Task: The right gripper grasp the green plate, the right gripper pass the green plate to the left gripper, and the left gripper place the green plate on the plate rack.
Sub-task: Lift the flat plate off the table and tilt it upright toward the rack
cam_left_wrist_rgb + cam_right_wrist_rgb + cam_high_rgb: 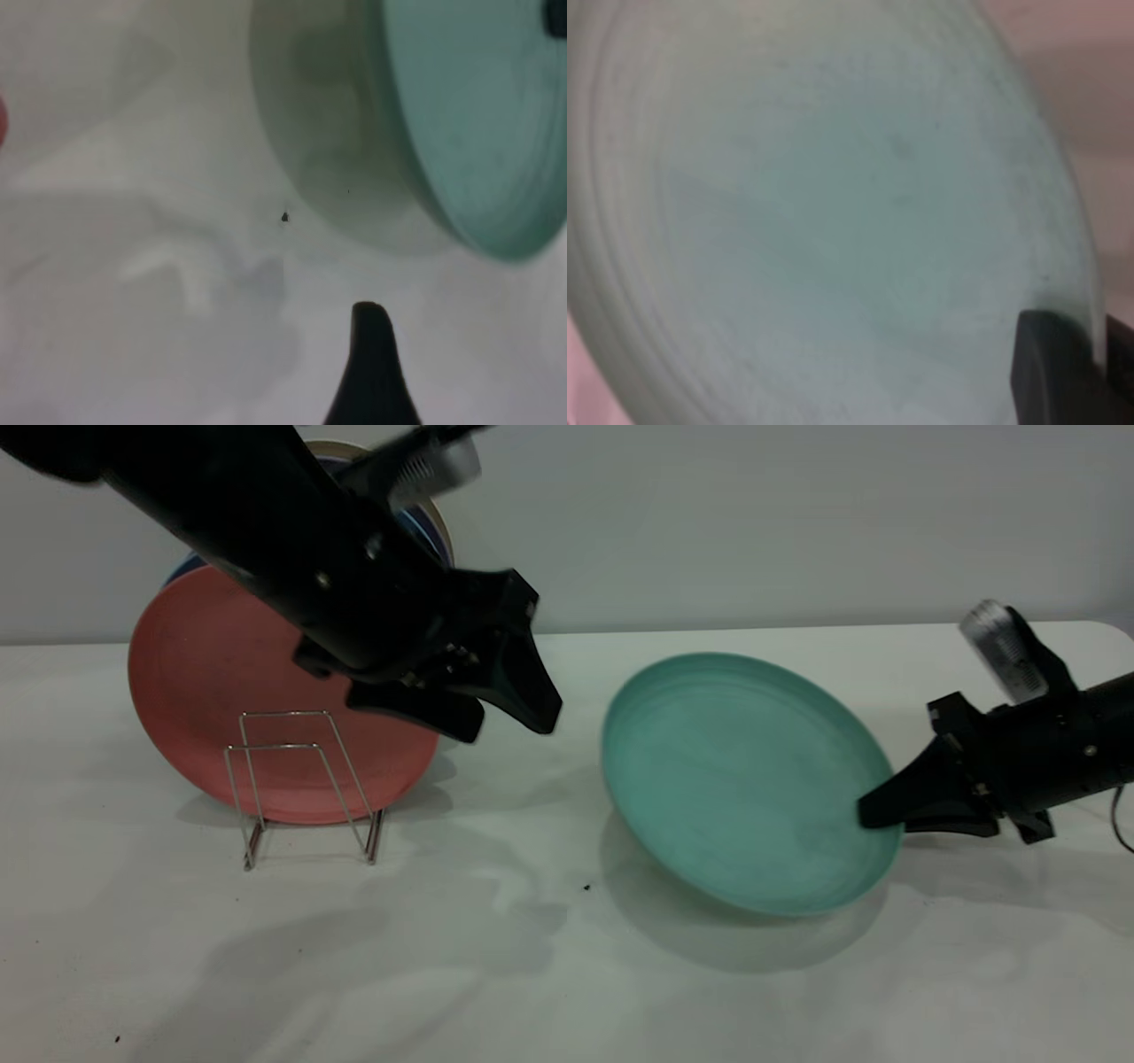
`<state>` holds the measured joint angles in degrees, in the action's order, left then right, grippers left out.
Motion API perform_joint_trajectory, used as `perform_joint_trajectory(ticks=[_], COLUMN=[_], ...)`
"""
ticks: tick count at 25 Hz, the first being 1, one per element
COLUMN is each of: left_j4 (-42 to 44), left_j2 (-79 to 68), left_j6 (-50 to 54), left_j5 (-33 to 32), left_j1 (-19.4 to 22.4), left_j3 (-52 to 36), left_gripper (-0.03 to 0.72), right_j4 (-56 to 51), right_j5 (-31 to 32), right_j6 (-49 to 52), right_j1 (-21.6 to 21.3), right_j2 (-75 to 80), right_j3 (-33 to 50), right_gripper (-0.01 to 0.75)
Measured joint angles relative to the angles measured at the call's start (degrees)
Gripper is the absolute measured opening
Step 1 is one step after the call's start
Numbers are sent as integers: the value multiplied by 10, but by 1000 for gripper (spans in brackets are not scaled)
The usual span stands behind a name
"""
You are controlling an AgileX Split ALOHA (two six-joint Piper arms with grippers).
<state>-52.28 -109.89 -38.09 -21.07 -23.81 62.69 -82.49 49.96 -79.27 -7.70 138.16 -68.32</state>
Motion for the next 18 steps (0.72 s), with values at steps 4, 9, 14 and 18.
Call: perform_joint_trajectory(ticks=[4, 9, 14, 18], left_j4=[-66, -116, -137, -176], left_j2=[-34, -64, -77, -79], left_j6=[-37, -85, -94, -100], left_j5=[10, 15, 20, 24], left_j1=[0, -4, -4, -5], left_j3=[22, 35, 35, 35], left_gripper=[586, 586, 558, 373], right_j4=[0, 0, -1, 7], right_j5=[17, 33, 44, 45], right_j6=[-13, -30, -34, -36], right_j1=[22, 39, 38, 51], right_j2=[-5, -28, -50, -52], right_j3=[0, 0, 0, 0], right_gripper=[13, 13, 13, 13])
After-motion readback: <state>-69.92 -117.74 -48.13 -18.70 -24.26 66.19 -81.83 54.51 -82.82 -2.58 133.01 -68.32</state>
